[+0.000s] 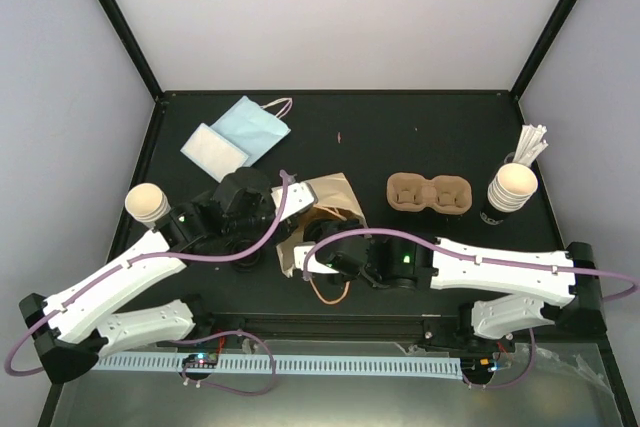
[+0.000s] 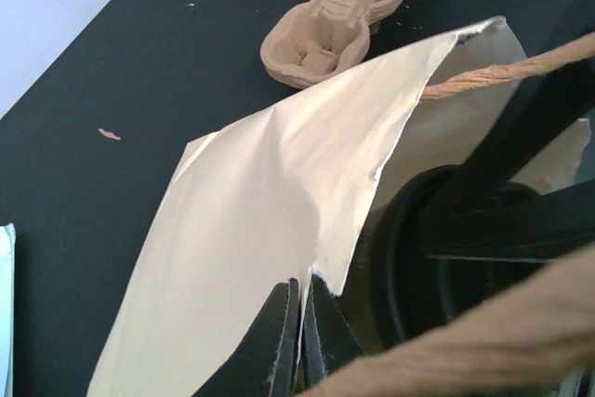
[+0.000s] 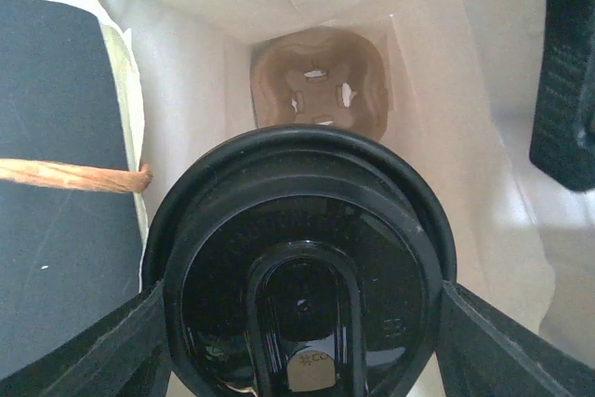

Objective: Pack the takeout coffee

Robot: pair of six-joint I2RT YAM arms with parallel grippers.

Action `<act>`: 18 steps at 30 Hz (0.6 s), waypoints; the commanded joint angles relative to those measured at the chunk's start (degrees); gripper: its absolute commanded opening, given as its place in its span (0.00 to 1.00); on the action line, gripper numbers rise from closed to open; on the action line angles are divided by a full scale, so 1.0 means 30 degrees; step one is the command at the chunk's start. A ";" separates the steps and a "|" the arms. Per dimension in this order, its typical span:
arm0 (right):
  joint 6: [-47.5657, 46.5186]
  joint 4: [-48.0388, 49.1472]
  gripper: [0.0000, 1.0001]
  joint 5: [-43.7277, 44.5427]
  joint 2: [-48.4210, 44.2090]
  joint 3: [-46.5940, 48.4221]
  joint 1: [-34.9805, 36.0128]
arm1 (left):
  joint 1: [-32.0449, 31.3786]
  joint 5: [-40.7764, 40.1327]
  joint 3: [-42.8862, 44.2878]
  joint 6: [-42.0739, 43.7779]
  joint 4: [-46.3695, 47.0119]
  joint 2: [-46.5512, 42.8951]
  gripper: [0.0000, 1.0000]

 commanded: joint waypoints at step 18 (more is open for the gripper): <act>0.1351 0.2176 0.56 0.2283 0.0528 -0.1618 0.1601 | -0.0749 0.1904 -0.1105 -0.0593 0.0533 -0.1710 0.02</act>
